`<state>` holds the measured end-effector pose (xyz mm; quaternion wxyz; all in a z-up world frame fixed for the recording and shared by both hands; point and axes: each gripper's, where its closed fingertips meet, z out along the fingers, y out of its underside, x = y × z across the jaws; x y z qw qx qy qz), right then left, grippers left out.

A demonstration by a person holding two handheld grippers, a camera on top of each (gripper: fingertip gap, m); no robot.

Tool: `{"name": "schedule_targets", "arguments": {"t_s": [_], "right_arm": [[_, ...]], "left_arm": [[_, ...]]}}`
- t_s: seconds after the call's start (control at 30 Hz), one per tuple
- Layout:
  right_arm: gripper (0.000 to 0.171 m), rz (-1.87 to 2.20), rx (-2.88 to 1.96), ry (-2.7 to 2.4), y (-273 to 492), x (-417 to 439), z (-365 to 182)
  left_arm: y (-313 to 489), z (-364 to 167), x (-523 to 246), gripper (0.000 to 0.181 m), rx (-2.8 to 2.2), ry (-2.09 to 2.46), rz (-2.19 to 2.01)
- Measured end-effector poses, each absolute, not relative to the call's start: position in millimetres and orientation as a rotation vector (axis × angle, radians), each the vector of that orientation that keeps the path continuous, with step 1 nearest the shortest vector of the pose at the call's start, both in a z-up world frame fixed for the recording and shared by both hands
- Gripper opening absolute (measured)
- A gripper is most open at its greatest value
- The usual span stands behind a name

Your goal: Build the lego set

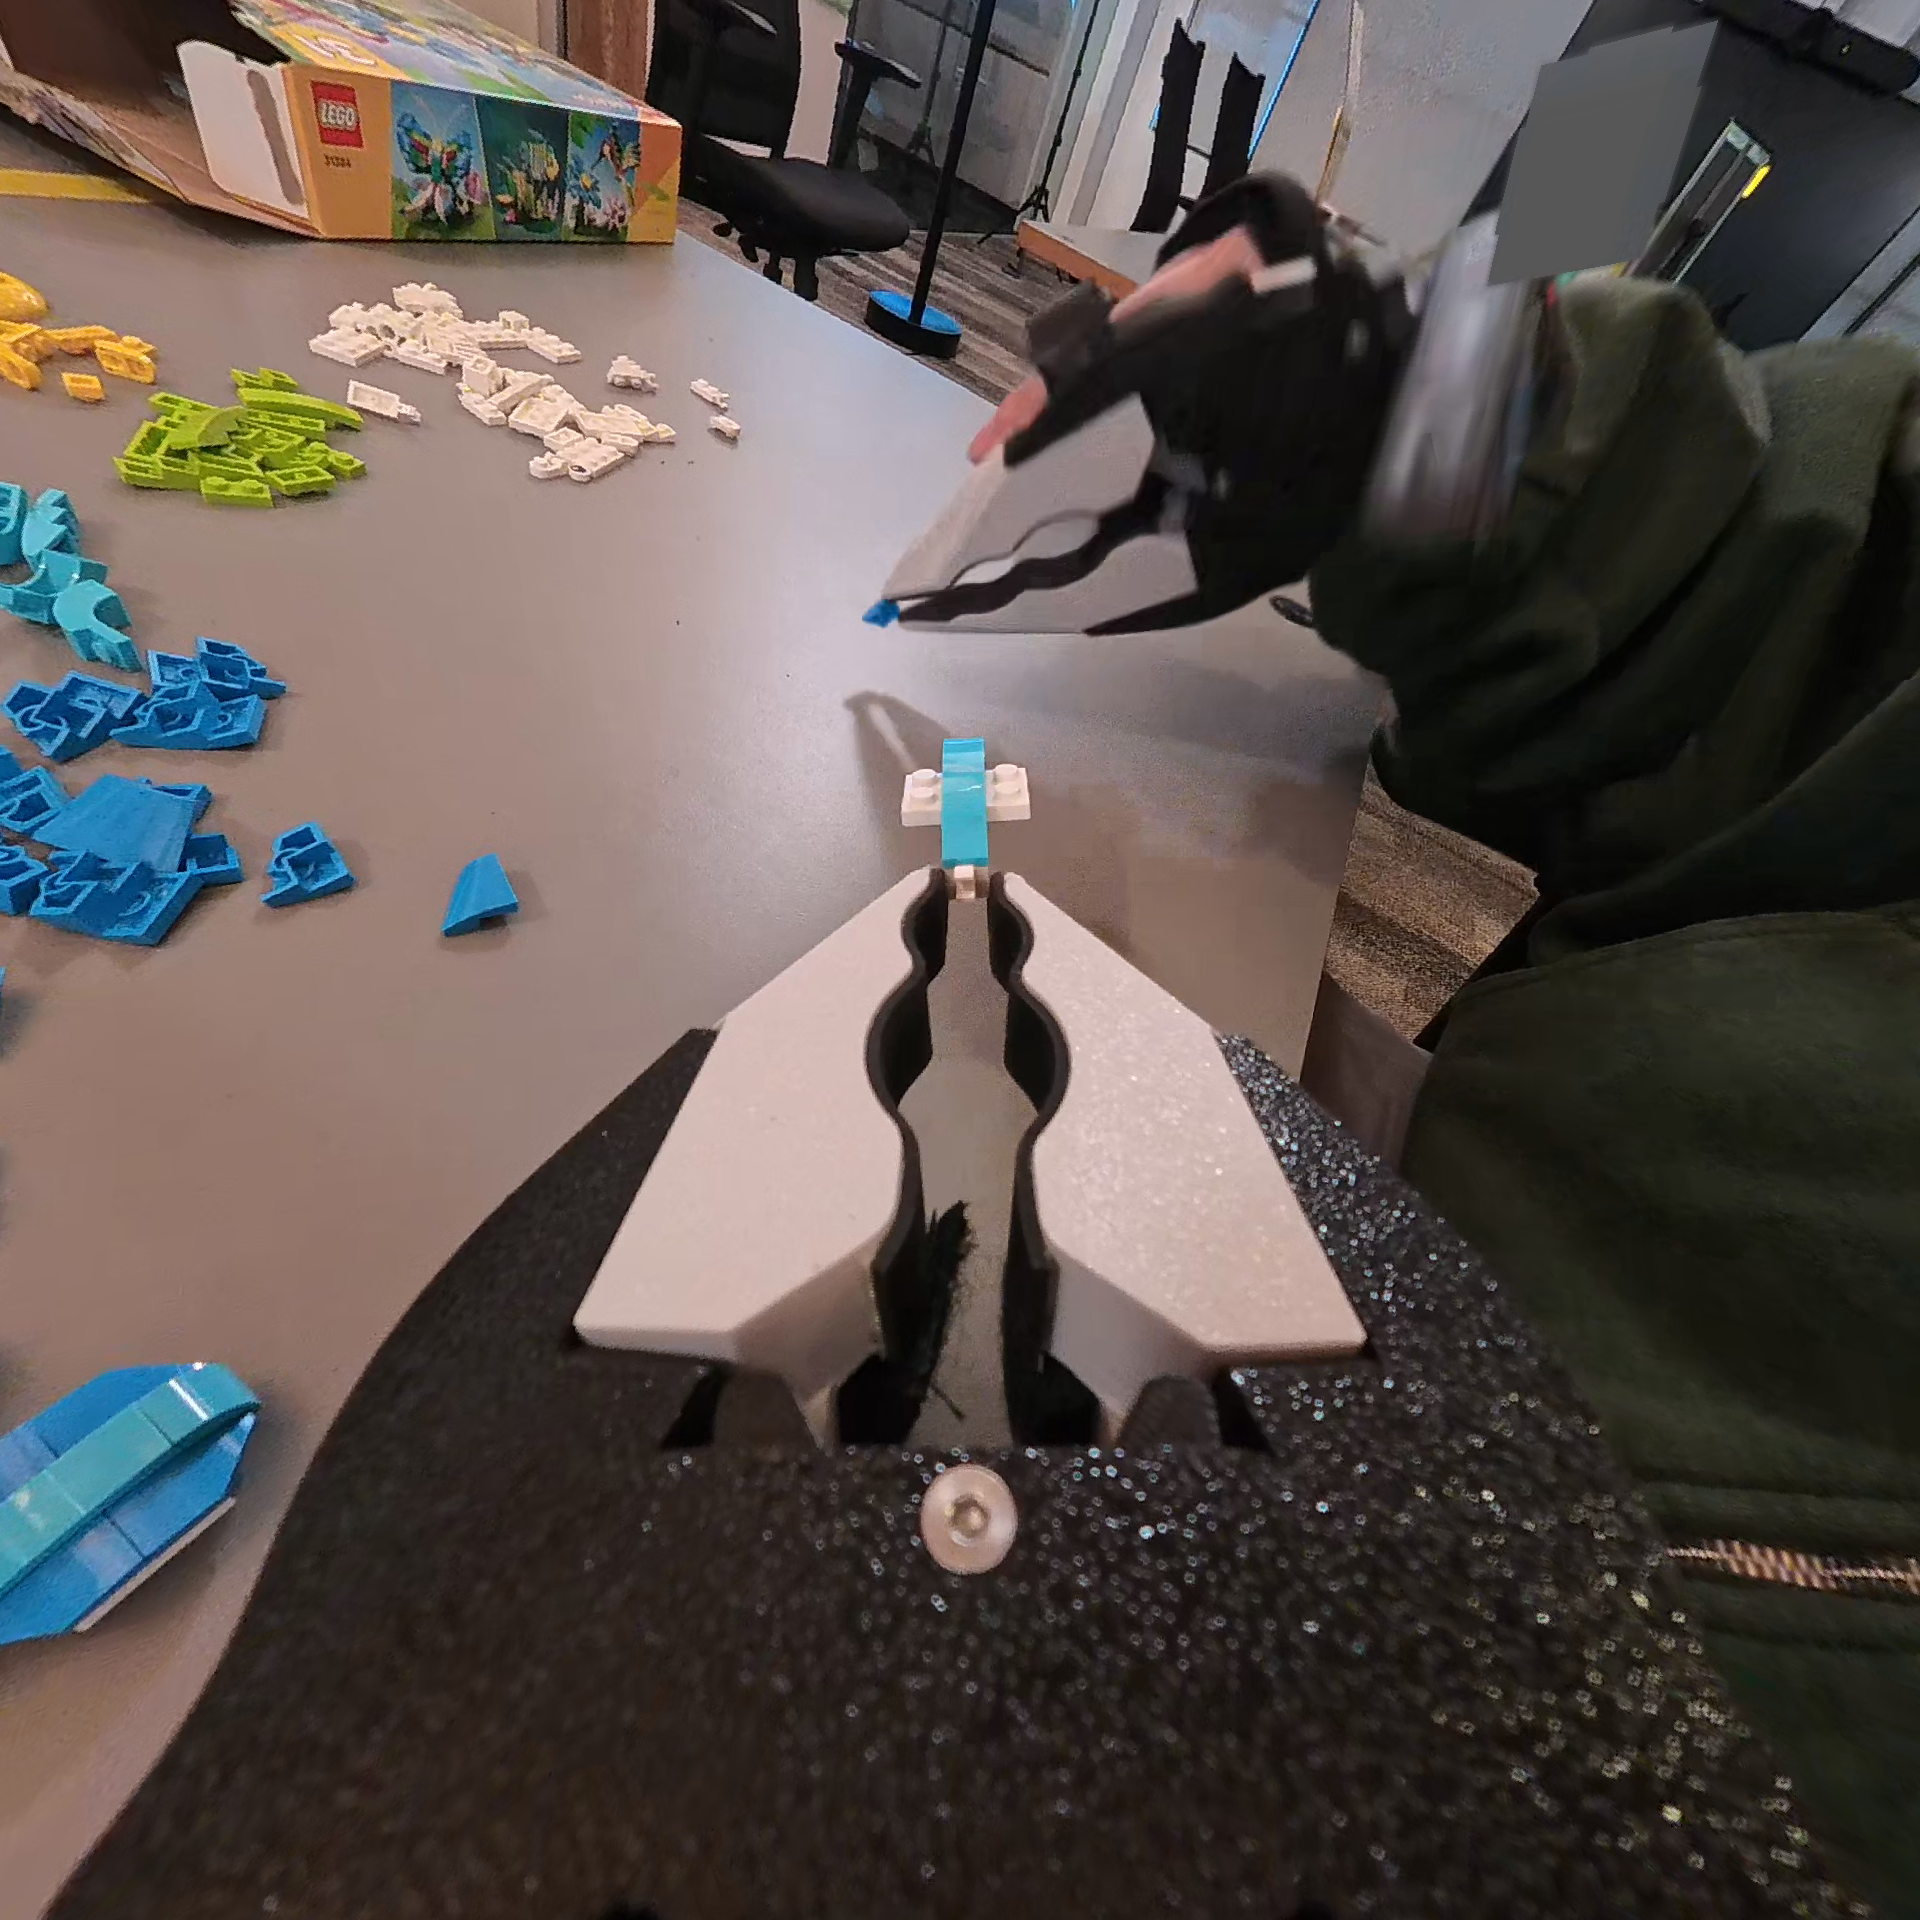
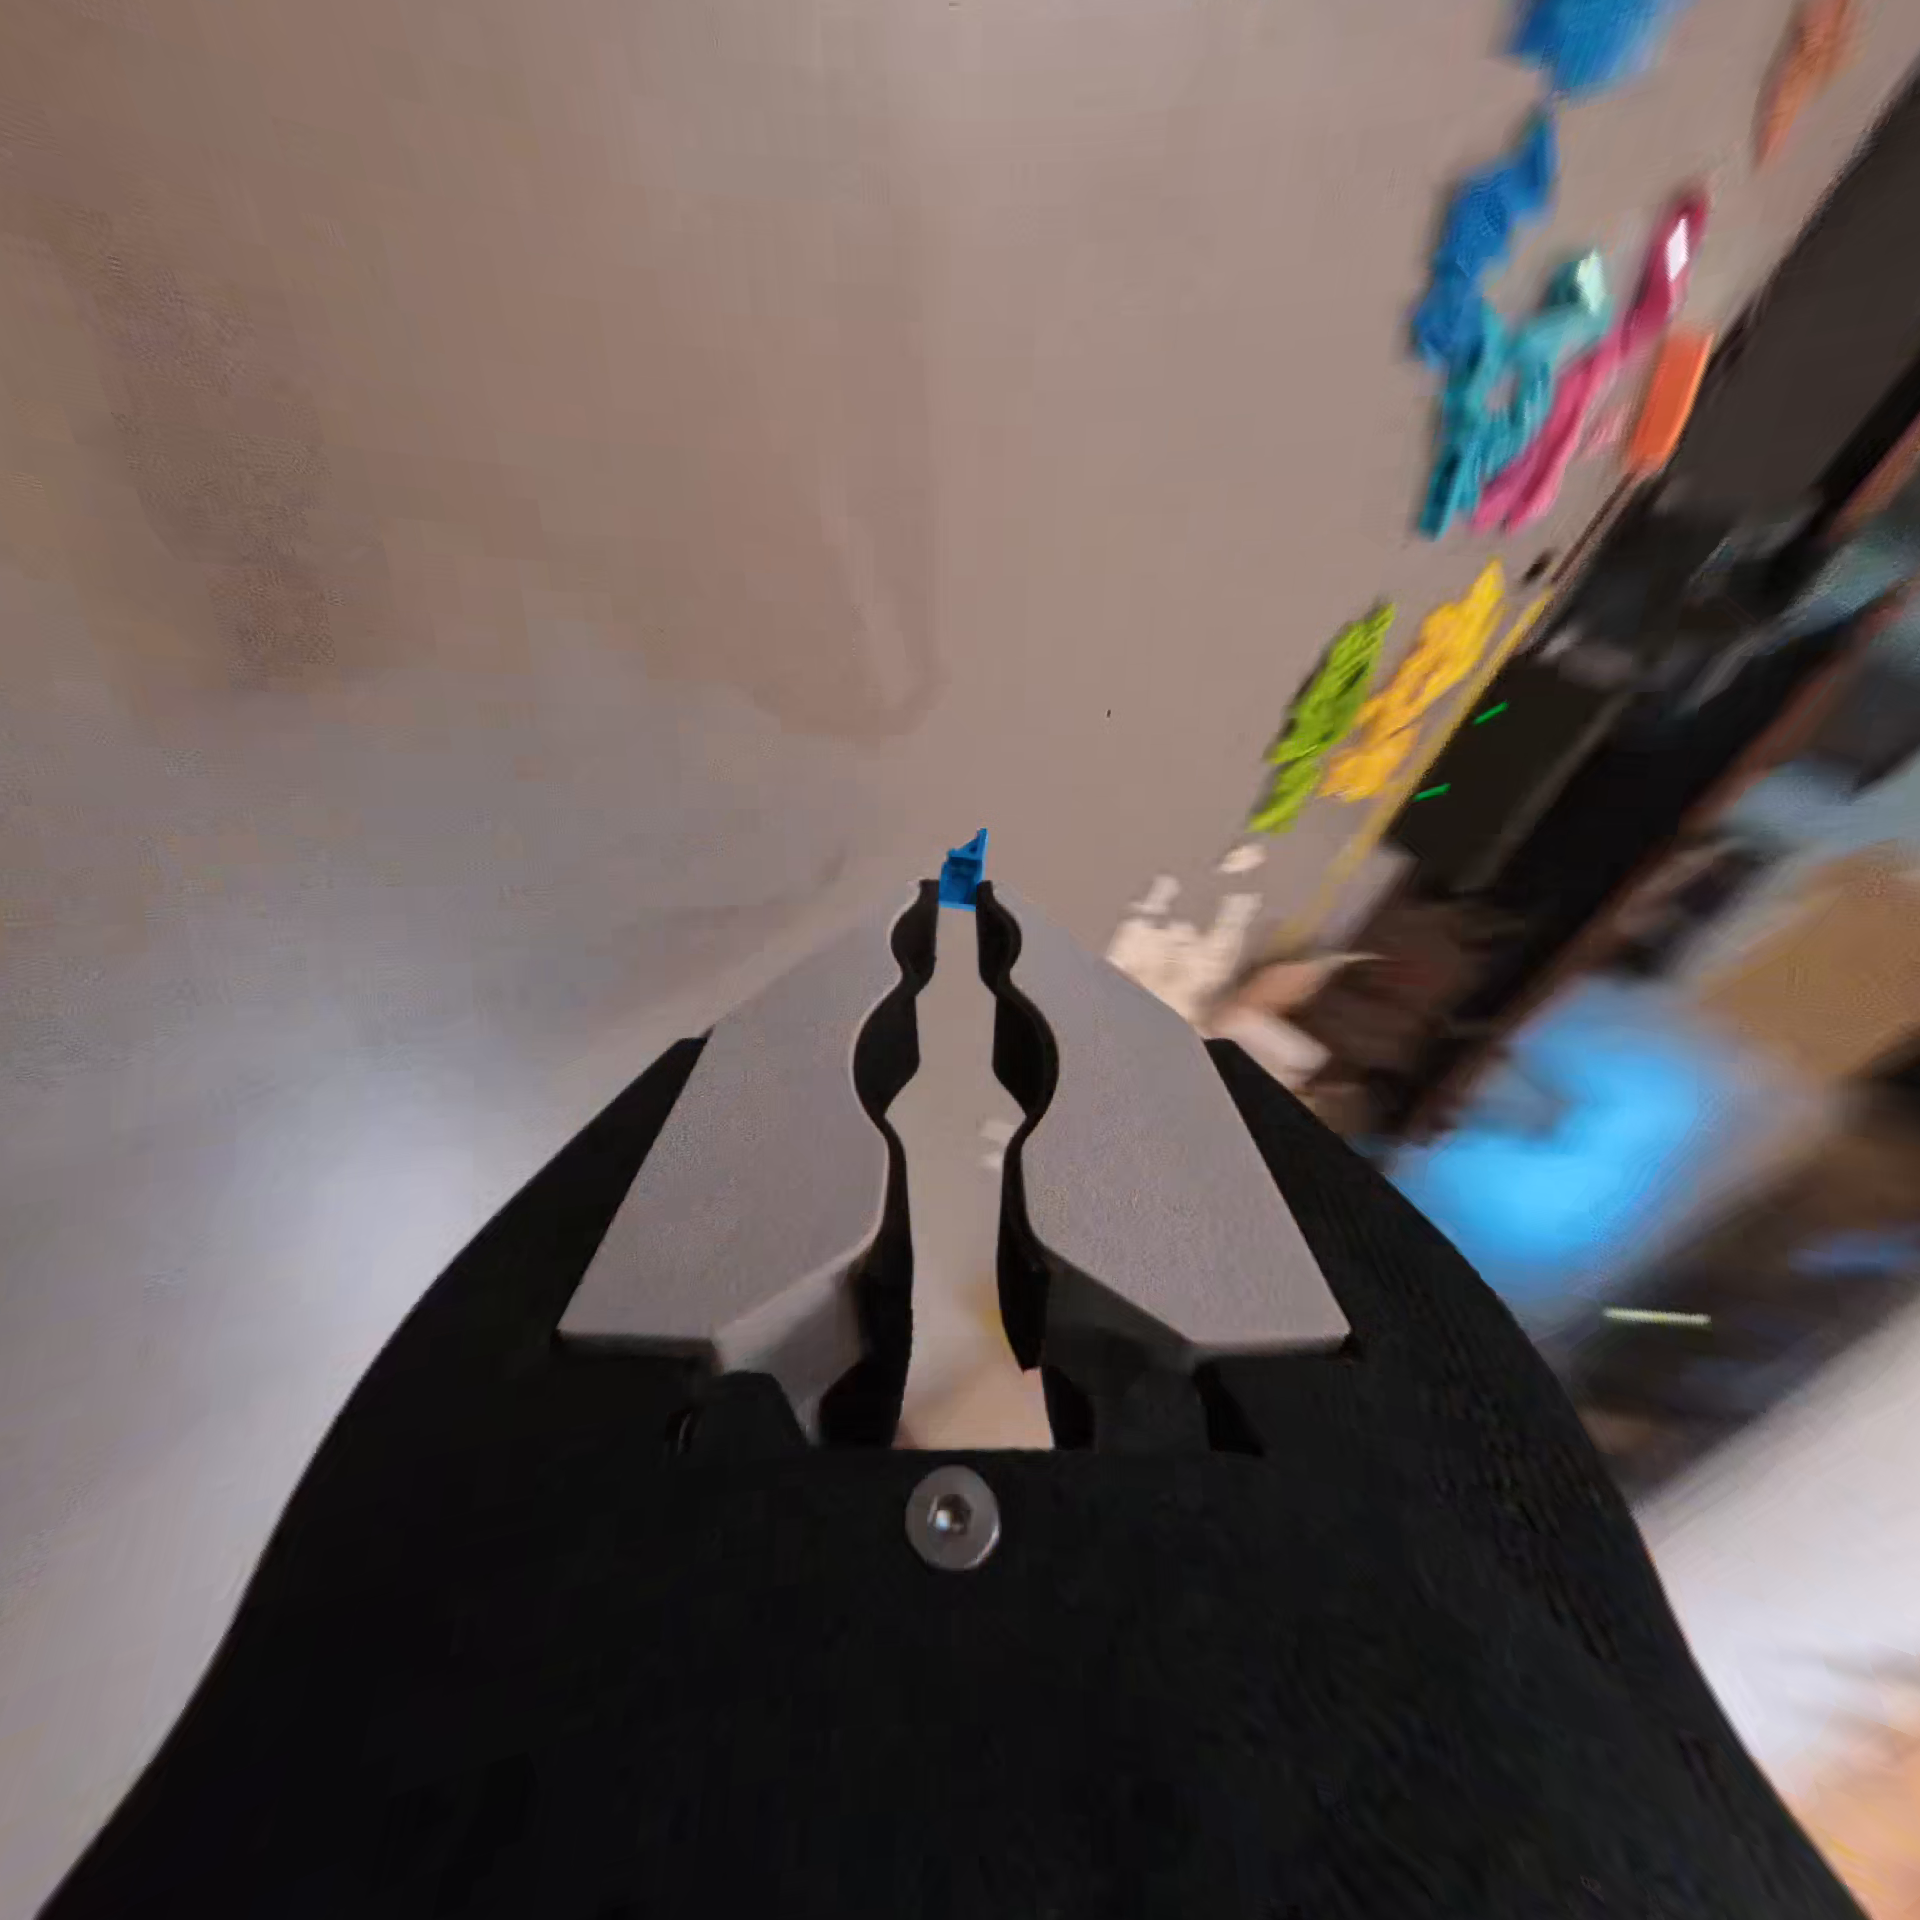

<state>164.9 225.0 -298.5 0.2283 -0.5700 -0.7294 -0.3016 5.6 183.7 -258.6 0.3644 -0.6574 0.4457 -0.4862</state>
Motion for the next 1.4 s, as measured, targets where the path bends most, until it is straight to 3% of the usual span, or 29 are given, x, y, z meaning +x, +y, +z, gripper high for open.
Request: {"name": "schedule_targets", "arguments": {"t_s": [0.03,0.17,0.37,0.53,0.63,0.77,1.1,1.4], "right_arm": [[0.006,-1.047,-1.374,-2.182,226.5,168.6,-299.2],[0.006,-1.375,-0.817,-2.556,219.7,166.1,-312.0],[0.006,-1.293,-0.585,-2.644,194.3,139.0,-316.7],[0.024,-0.685,-1.37,-2.382,173.9,130.8,-311.7],[0.026,-0.124,-1.867,-1.963,171.3,126.8,-305.2],[0.022,0.263,-2.149,-1.591,174.7,138.1,-310.0],[0.024,0.75,-2.088,-1.346,162.1,102.2,-303.8],[0.02,0.554,-1.896,-1.468,193.7,126.0,-306.5]], "left_arm": [[183.9,-258.3,5.3,0.005,-1.69,1.144,-1.252],[183.9,-257.9,5.1,0.005,-1.687,1.142,-1.251],[182.1,-259.0,5.7,0.005,-1.687,1.158,-1.241],[182.7,-258.2,5.2,0.005,-1.688,1.149,-1.251],[182.3,-258.7,5.5,0.005,-1.688,1.153,-1.248],[181.8,-259.2,5.7,0.005,-1.69,1.159,-1.247],[181.8,-258.5,5.5,0.005,-1.689,1.154,-1.259],[180.9,-259.2,6.1,0.005,-1.692,1.163,-1.264]]}}
